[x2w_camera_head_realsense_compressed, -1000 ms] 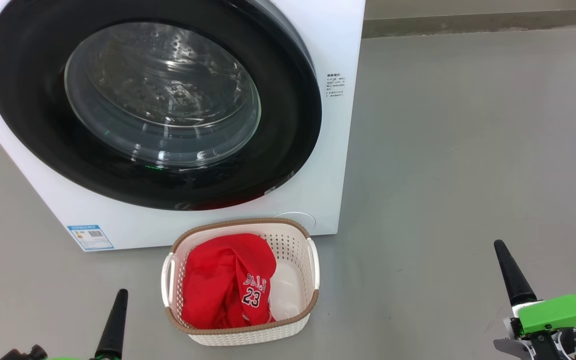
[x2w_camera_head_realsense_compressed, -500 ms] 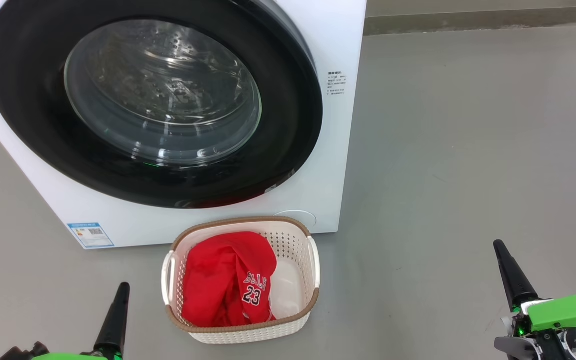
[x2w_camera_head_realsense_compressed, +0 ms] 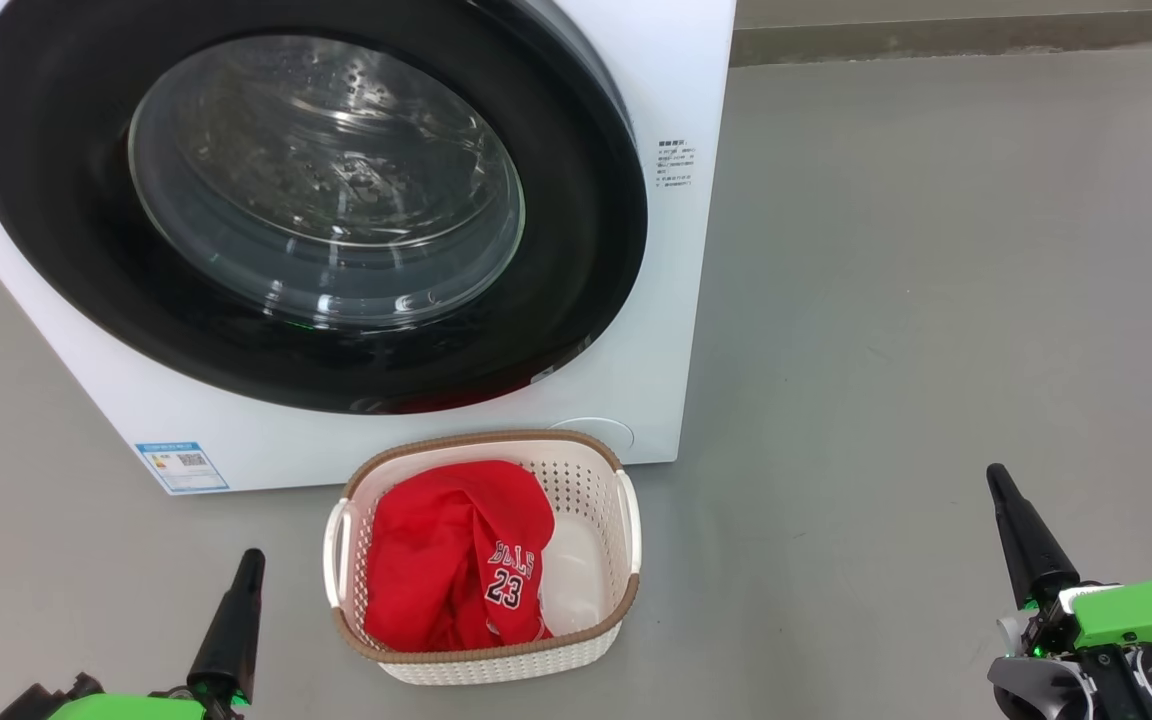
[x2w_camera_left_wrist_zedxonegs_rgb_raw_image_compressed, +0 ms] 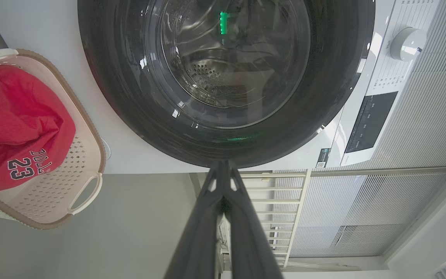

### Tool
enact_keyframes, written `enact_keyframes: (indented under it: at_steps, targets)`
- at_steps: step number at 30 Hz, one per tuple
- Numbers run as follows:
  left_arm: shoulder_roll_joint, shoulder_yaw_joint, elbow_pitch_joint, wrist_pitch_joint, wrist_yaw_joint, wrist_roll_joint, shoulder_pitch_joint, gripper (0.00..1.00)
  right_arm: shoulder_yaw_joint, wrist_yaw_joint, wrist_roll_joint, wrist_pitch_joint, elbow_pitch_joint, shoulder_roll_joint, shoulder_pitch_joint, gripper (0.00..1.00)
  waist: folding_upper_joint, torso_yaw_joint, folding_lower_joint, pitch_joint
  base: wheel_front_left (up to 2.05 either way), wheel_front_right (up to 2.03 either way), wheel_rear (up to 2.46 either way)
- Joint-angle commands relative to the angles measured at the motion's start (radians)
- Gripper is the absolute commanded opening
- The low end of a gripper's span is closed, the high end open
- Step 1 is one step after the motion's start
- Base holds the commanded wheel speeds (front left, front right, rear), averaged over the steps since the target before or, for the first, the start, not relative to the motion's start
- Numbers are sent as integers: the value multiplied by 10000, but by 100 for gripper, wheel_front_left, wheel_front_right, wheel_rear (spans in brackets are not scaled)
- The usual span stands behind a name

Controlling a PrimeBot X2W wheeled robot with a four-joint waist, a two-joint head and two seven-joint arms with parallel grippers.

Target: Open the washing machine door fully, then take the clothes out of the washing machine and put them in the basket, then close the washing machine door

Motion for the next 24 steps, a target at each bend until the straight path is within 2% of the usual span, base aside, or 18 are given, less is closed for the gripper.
enact_keyframes:
  at_steps: [1, 24]
  targets:
    - [175, 264, -206, 35, -69, -66, -399, 0, 127, -7, 52, 60, -292, -64, -406, 0, 0, 0, -1, 0, 0, 0, 0]
    - [175, 263, -206, 34, -69, -67, -399, 0, 129, -7, 53, 59, -292, -64, -406, 0, 0, 0, -1, 0, 0, 0, 0]
